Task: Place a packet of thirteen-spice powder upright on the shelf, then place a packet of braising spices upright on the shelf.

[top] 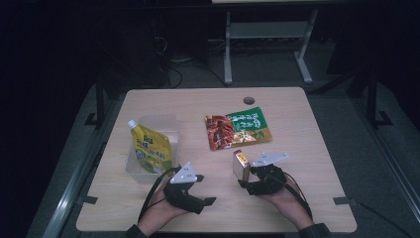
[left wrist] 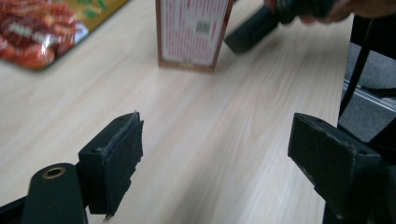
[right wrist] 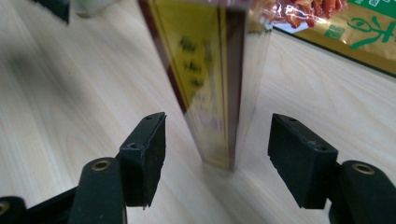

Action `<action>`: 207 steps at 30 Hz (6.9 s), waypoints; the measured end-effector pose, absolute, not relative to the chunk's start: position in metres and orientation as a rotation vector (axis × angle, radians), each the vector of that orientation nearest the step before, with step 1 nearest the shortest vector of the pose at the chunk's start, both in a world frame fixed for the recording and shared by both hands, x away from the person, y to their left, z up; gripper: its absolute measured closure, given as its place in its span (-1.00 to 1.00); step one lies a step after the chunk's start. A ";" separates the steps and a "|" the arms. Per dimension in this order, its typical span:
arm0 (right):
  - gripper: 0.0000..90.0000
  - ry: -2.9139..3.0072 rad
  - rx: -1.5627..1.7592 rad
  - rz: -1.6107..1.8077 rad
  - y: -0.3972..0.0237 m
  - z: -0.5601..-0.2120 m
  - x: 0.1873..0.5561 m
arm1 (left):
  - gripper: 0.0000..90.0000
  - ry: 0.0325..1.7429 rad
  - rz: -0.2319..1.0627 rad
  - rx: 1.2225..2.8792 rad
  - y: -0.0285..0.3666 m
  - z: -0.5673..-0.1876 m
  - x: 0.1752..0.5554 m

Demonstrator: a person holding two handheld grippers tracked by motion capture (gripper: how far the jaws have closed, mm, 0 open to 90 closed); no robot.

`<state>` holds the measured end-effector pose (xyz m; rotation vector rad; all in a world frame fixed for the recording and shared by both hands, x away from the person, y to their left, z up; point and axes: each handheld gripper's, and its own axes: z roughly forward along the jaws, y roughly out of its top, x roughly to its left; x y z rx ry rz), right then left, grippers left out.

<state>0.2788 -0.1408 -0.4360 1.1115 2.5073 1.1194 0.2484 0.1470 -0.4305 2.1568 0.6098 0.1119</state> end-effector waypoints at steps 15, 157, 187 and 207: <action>0.27 2.444 1.078 1.144 -0.137 -0.434 0.292 | -0.60 0.624 0.104 2.167 0.157 -0.442 0.242; 0.14 2.745 0.159 1.433 0.085 -0.403 0.427 | -0.56 0.521 0.014 2.157 0.151 -0.448 0.236; 0.26 2.372 0.896 1.247 -0.038 -0.399 0.449 | -0.56 0.552 0.023 2.149 0.157 -0.448 0.237; 1.00 2.099 1.251 1.130 -0.062 -0.422 0.489 | -0.56 0.544 0.034 2.146 0.159 -0.447 0.238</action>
